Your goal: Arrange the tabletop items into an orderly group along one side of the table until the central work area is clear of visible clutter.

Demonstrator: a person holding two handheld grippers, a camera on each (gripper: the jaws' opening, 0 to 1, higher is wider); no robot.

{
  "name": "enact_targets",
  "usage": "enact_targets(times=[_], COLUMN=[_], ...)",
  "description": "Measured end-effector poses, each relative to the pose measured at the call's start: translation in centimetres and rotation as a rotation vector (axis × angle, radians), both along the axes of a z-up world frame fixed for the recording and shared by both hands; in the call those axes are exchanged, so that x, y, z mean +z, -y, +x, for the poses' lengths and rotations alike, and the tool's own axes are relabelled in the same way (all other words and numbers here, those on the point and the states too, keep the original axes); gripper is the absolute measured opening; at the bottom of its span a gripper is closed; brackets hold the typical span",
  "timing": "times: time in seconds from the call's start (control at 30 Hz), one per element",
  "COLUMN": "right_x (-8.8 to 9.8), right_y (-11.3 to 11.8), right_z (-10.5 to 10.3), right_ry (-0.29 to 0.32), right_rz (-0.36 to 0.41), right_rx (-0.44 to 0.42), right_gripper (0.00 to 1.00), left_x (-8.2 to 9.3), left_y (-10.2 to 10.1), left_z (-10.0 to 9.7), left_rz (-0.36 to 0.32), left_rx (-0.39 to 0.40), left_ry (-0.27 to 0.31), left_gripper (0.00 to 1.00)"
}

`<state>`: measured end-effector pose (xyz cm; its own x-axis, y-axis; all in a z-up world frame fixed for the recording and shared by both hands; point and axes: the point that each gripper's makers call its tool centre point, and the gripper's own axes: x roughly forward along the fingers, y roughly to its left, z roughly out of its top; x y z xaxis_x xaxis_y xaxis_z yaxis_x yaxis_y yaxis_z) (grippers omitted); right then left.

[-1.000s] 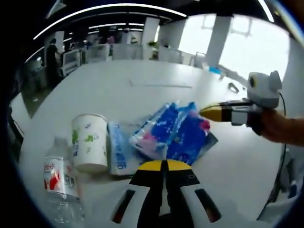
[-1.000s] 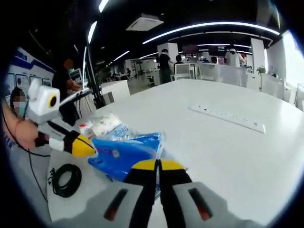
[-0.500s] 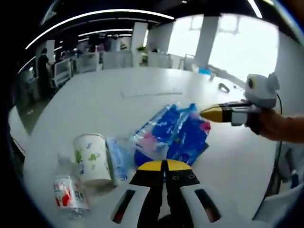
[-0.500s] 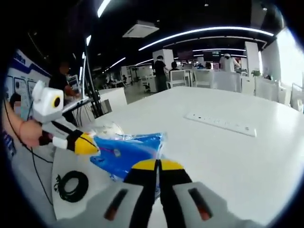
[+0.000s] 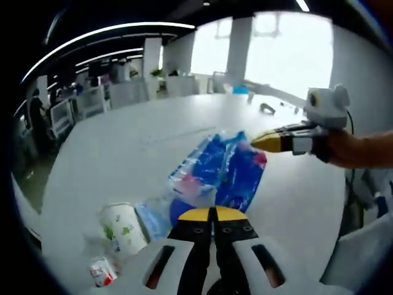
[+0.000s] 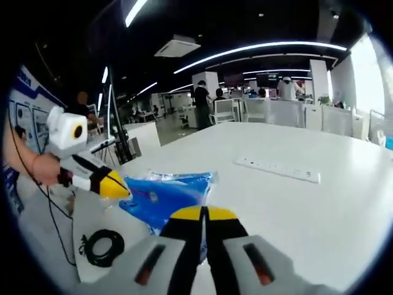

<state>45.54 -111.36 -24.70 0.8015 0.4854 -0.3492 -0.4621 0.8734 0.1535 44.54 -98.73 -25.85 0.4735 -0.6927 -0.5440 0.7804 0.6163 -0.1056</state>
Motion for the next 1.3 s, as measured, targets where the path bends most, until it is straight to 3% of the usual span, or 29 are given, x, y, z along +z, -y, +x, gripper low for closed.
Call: enact_targets(times=[0.27,0.7,1.03,1.3], right_x=[1.7,3.7,5.2,5.1], right_y=[0.5,3.8,7.3,10.4], right_z=[-1.0,-2.6,-4.2,-5.5], right_ry=[0.028,0.065,0.089,0.089], right_rz=[-0.002,-0.013,-0.023,-0.029], right_rx=[-0.030,-0.104,-0.173,-0.232], right_gripper=[0.00,0.00,0.00,0.00], left_x=[1.9,3.9,5.0,4.9], left_y=[0.5,3.8,7.7,10.9], left_z=[0.2,-0.5,-1.0,-1.6], left_rz=[0.023,0.014,0.003,-0.003], left_rx=[-0.064,-0.131,-0.189,-0.224], left_ry=[0.043,0.072,0.090,0.090], left_gripper=[0.00,0.00,0.00,0.00])
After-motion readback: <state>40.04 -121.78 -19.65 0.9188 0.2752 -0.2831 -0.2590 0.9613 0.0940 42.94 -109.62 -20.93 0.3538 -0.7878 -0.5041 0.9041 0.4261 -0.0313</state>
